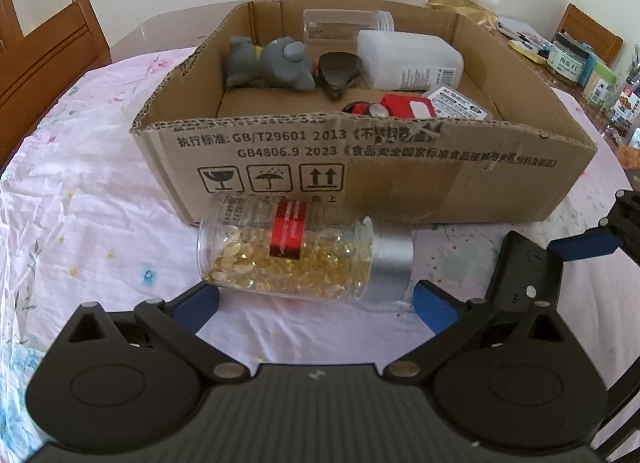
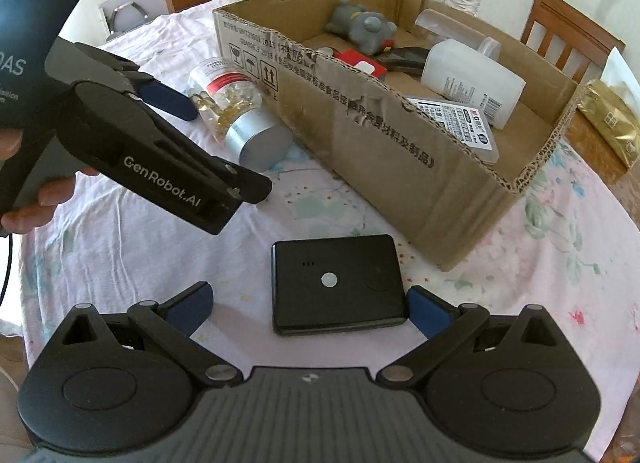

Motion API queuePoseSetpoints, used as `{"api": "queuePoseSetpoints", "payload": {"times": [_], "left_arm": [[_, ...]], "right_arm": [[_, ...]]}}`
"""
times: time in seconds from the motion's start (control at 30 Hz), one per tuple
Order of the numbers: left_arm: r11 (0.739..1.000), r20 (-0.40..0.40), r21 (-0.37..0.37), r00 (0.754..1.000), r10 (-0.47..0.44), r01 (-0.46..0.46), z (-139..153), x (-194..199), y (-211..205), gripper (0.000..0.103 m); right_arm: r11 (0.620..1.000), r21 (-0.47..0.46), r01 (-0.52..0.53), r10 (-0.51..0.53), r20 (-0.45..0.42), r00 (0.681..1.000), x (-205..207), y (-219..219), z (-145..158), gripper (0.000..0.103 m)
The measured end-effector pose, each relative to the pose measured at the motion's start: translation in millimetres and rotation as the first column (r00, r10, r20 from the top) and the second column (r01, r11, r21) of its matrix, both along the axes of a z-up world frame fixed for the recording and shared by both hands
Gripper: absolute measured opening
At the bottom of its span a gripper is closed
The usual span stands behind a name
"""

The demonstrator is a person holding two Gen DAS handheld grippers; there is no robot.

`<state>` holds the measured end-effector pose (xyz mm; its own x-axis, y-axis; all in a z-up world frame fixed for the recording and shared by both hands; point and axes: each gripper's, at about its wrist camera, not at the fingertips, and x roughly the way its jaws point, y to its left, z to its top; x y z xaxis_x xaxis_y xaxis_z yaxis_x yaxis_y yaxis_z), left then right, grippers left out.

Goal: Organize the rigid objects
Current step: 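Close the right gripper on the black case while the left closes on the capsule jar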

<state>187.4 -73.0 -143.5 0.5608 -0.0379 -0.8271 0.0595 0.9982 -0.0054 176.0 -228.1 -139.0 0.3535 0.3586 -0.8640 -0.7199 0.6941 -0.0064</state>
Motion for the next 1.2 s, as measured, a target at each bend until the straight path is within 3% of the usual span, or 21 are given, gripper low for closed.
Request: {"api": "queuePoseSetpoints", "payload": {"times": [0.4, 0.77, 0.93, 1.2], "left_arm": [[0.996, 0.0, 0.019, 0.996, -0.089, 0.089, 4.0, 4.7, 14.7, 0.102], [0.998, 0.012, 0.009, 0.998, -0.07, 0.069, 10.9, 4.3, 11.6, 0.102], [0.999, 0.017, 0.021, 0.999, -0.047, 0.047, 13.8, 2.5, 11.5, 0.101], [0.999, 0.026, 0.012, 0.999, -0.035, 0.035, 19.1, 5.6, 11.0, 0.094]], "right_arm": [[1.0, 0.004, -0.011, 0.011, 0.003, 1.0, 3.5, 0.6, 0.0, 0.103], [0.999, -0.011, -0.049, 0.048, -0.016, 0.999, 1.0, 13.9, -0.5, 0.102], [1.0, -0.007, -0.011, 0.011, -0.004, 1.0, 10.2, 8.7, 3.0, 0.088], [1.0, -0.016, 0.001, -0.002, -0.009, 1.0, 8.7, 12.3, 6.6, 0.074]]}}
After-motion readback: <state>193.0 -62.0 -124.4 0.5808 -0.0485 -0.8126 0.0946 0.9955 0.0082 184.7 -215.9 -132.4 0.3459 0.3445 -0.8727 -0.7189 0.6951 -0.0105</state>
